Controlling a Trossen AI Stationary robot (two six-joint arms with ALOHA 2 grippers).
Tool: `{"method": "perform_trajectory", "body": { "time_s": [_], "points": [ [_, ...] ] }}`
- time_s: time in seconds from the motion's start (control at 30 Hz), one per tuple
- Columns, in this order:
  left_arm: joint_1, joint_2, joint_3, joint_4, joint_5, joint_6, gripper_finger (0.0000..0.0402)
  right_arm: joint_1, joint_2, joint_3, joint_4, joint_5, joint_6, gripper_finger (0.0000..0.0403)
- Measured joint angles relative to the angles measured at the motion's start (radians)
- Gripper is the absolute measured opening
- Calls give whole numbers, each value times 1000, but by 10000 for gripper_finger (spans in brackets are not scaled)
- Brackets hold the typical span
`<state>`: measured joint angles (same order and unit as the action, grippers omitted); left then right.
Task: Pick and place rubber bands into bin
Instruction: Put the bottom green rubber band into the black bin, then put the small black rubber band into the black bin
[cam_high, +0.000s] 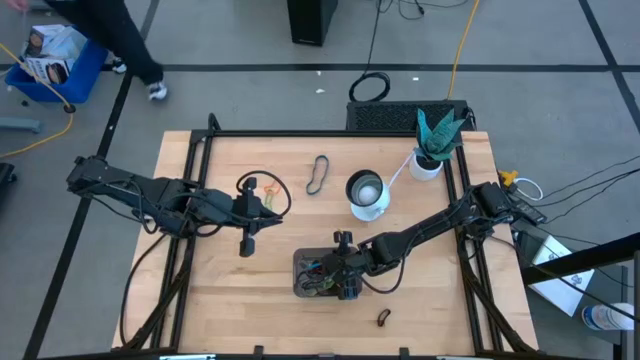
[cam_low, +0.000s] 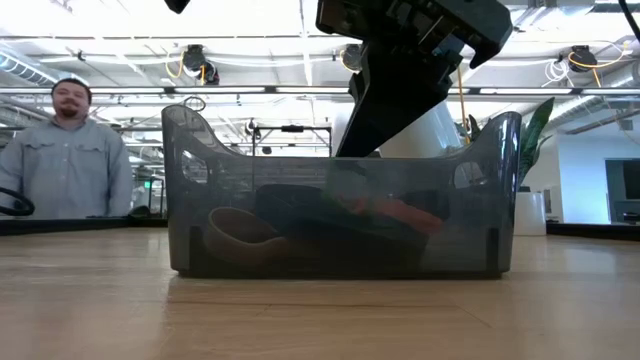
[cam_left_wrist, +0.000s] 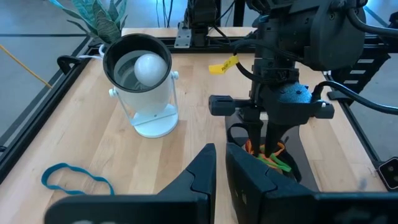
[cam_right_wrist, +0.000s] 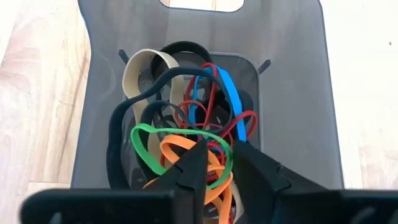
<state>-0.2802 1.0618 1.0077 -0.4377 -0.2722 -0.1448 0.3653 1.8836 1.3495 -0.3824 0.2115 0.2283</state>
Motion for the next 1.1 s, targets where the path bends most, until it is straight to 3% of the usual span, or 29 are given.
{"method": "perform_trajectory", "body": {
  "time_s": [0.3,0.63,0.7,0.93,1.0,1.1],
  "points": [
    [0,0,0,-3,0,-3,42,-5,-69,0,-6,-3,-4,125],
    [0,0,0,-3,0,-2,42,4,-196,0,-83,-9,-5,132],
    [0,0,0,-5,0,-2,42,17,-222,0,-121,-54,-7,132],
    [0,0,0,-7,0,-2,42,96,-292,-1,-287,-228,-95,132],
    [0,0,0,-7,0,-1,42,146,-298,-1,-318,-231,-173,132],
    [0,0,0,-7,0,2,42,223,-298,-2,-353,-156,-218,132]
  ]
}}
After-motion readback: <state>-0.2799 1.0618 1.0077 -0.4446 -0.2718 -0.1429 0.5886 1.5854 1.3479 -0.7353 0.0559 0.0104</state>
